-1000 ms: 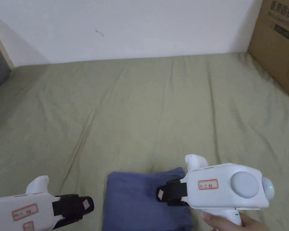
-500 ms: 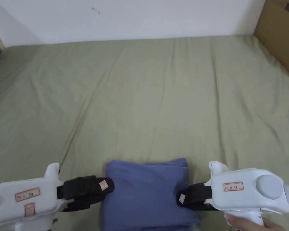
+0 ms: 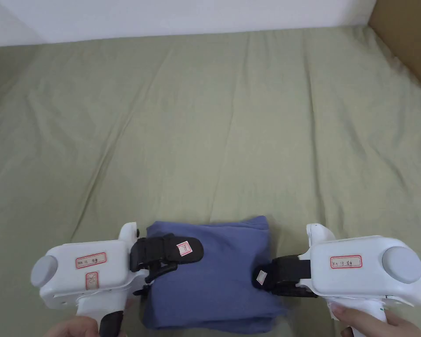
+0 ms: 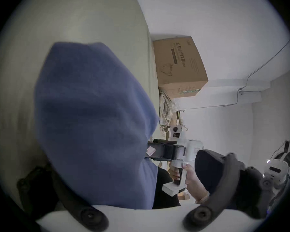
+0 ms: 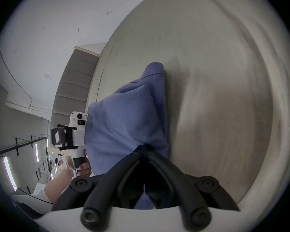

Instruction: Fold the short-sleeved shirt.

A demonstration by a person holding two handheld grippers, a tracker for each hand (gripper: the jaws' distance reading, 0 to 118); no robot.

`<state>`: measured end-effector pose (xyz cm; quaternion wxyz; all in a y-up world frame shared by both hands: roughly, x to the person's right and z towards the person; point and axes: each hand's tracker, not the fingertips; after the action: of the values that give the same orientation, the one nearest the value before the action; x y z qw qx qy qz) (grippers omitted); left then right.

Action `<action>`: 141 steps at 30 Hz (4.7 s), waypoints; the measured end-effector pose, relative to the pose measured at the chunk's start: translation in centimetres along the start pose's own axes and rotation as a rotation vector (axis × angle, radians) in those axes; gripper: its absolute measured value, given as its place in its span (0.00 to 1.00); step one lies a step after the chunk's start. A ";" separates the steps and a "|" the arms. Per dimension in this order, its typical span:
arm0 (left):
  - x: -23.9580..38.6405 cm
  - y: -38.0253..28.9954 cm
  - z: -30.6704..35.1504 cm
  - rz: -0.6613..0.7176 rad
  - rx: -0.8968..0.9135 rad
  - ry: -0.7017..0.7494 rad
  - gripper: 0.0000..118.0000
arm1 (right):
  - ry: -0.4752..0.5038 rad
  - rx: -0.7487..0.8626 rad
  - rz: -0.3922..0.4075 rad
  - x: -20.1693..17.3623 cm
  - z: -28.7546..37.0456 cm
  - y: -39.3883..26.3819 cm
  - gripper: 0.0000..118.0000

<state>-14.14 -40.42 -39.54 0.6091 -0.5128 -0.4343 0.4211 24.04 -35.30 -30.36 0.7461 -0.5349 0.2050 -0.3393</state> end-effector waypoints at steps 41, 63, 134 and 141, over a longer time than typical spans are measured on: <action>5.1 7.3 33.6 -0.396 -0.049 1.470 0.54 | -0.446 0.274 0.504 -31.2 -15.7 -4.1 0.01; 12.4 -2.8 21.3 -0.561 0.301 1.345 0.03 | -0.459 0.376 0.511 -29.3 -10.9 -4.9 0.01; 39.3 -15.3 2.6 -0.994 1.090 1.039 0.89 | -0.597 1.143 0.685 -25.3 19.6 -7.3 0.78; 39.1 -15.0 2.8 -0.964 1.098 1.023 0.89 | -0.599 1.133 0.692 -25.2 19.5 -7.6 0.78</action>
<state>-5.34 -4.03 -20.60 0.9992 -0.0353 -0.0147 -0.0127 17.60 -5.63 -18.00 0.9972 -0.0409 -0.0578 0.0232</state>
